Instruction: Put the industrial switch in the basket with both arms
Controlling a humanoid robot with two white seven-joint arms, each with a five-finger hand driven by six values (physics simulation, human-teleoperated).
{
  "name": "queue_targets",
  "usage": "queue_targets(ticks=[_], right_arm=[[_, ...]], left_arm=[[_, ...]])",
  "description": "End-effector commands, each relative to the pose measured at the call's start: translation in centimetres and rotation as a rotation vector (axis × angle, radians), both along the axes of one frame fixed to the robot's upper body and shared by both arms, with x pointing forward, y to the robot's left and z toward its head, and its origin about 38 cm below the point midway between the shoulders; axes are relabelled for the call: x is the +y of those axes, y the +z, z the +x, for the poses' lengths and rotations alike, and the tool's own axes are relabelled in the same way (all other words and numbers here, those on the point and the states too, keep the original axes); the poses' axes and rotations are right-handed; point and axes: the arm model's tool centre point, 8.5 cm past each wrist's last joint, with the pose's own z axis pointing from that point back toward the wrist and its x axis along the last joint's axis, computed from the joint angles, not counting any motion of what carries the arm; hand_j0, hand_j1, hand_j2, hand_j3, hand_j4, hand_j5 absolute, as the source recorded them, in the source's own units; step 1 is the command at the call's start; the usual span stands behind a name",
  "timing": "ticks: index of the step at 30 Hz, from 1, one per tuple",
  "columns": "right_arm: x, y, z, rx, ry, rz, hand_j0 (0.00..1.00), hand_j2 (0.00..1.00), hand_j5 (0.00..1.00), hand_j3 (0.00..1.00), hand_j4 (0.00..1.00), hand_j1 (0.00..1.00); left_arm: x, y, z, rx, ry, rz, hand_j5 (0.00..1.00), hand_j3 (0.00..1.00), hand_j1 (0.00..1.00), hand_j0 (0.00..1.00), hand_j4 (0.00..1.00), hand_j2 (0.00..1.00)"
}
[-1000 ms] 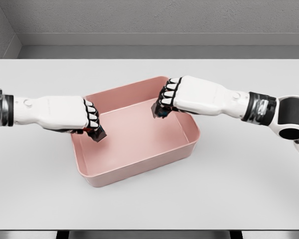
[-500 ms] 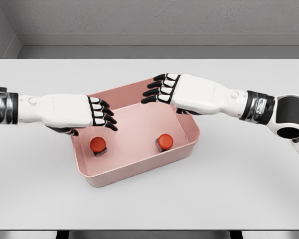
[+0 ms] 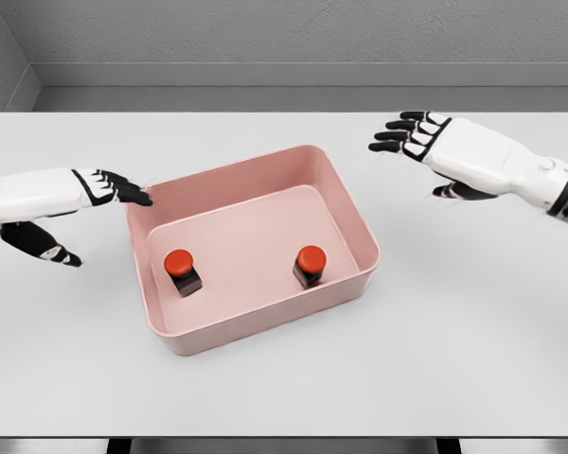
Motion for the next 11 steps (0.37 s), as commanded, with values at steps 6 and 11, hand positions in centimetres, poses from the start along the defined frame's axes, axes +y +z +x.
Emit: queue_targets(ticks=[6,11], right_arm=[[-1.4,0.6,0.5,-0.01,-0.044,0.014,1.0,1.0,1.0,1.0,1.0,1.0],[-1.4,0.6,0.5,-0.009,-0.043,0.014,1.0,1.0,1.0,1.0,1.0,1.0]], left_arm=[[5.3,-2.2,1.3,0.048,0.164,0.054,1.0,1.0,1.0,1.0,1.0,1.0],[5.5,-2.2,1.4,0.048,0.172,0.057,1.0,1.0,1.0,1.0,1.0,1.0]])
